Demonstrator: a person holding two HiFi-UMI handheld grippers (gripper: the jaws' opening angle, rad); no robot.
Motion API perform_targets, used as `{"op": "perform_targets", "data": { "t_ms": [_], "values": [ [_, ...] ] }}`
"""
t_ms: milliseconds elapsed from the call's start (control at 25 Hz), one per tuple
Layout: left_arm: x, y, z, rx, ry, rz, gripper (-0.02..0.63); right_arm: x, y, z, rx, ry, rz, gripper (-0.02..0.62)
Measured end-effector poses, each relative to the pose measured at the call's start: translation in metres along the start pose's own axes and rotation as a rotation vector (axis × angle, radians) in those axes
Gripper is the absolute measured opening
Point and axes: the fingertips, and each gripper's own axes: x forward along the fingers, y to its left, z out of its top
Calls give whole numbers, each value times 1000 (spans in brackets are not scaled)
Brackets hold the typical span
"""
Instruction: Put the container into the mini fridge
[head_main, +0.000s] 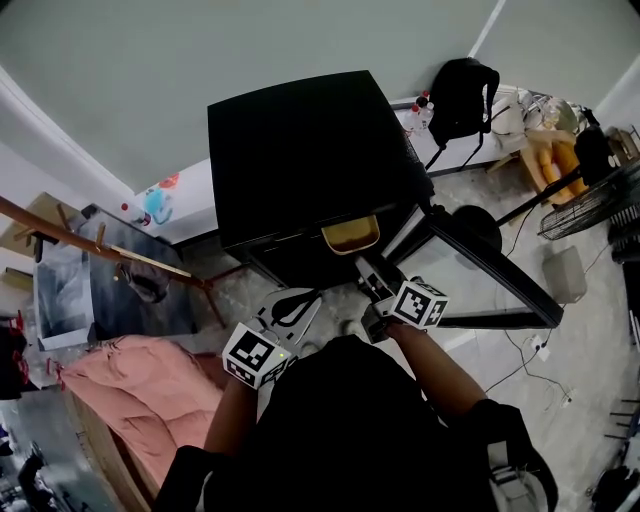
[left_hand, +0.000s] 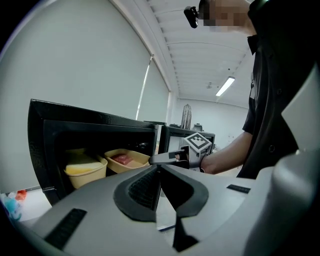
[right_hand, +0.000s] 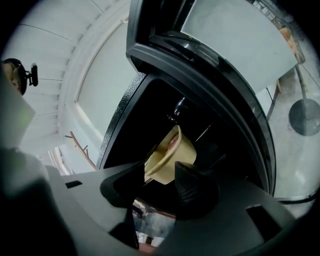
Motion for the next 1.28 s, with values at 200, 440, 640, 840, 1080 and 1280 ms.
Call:
{"op": "perform_targets", "data": {
  "t_ms": [200,440,640,840,1080,1280],
  "values": [
    [-6,13,-1,-4,2,28,35,15,-2,0,12,24,-20,163],
    [-12,29,0,-5,-1,68,35,37,-7,10,45,14,-25,153],
    [-20,43,6,3,-16,103,35,52,-9,18,28,23,-22,153],
    [-35,55,9,-2,-34,144,35,64,-10,22,1,31,-24,152],
    [-46,63,6,-25,-49,189,35,68,-10,24,-16,48,-37,153],
    [-52,63,15,-21,-99,213,35,54,-3,17,-90,84,-46,155]
  ]
}}
